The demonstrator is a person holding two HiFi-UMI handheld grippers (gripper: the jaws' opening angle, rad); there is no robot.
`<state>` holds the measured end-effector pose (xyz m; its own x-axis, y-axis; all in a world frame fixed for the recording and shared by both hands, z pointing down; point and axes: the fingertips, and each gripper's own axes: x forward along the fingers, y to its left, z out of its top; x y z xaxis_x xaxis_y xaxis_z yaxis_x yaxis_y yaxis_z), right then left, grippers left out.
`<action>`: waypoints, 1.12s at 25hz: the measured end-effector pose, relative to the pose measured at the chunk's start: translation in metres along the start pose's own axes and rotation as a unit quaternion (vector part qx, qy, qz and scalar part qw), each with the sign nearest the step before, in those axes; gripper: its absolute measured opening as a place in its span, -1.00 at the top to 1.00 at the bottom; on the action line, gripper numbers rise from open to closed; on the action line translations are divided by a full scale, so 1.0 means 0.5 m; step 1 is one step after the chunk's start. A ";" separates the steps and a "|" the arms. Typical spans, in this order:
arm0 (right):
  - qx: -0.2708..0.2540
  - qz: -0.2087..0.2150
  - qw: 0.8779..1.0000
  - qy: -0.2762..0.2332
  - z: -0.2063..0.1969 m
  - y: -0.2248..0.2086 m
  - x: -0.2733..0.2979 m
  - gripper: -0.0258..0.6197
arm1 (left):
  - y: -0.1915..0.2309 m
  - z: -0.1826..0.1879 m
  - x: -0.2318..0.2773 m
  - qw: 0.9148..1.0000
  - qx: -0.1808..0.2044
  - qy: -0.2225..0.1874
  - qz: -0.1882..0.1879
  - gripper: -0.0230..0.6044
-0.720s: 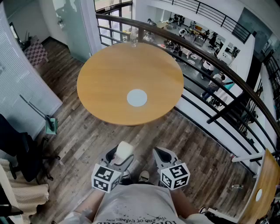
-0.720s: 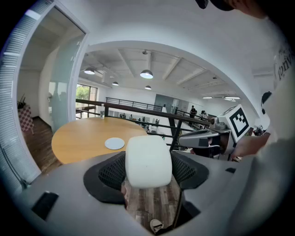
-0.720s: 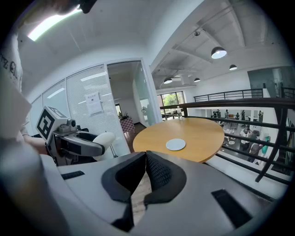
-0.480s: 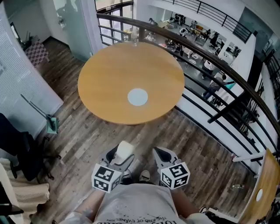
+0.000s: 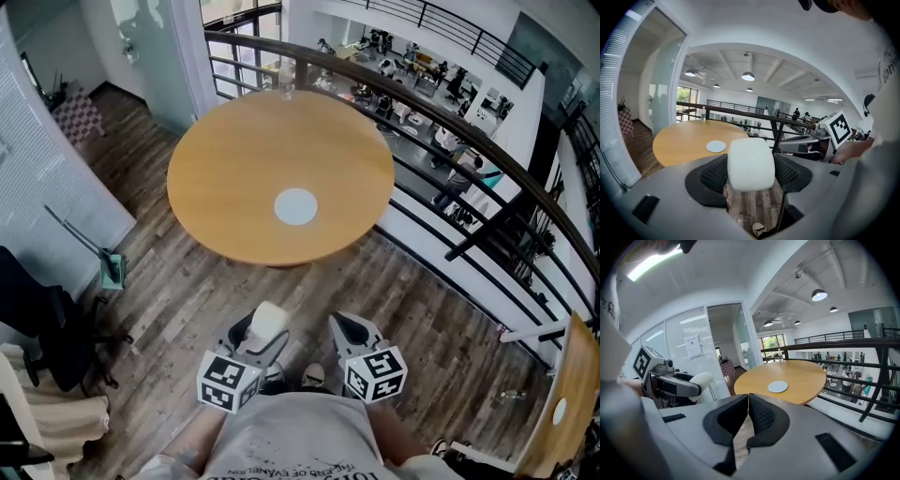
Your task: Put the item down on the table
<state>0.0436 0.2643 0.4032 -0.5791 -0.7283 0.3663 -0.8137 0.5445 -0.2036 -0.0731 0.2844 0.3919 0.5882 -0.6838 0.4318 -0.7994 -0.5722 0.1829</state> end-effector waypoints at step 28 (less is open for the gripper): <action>-0.004 -0.003 1.000 -0.004 -0.008 0.056 0.054 0.84 | 0.083 -0.027 -0.012 0.999 0.002 0.009 -0.034 -0.08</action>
<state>0.0056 0.2616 0.4111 -0.5745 -0.7345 0.3611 -0.8168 0.5430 -0.1950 -0.1113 0.2710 0.4087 0.6394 -0.6347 0.4340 -0.7568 -0.6192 0.2093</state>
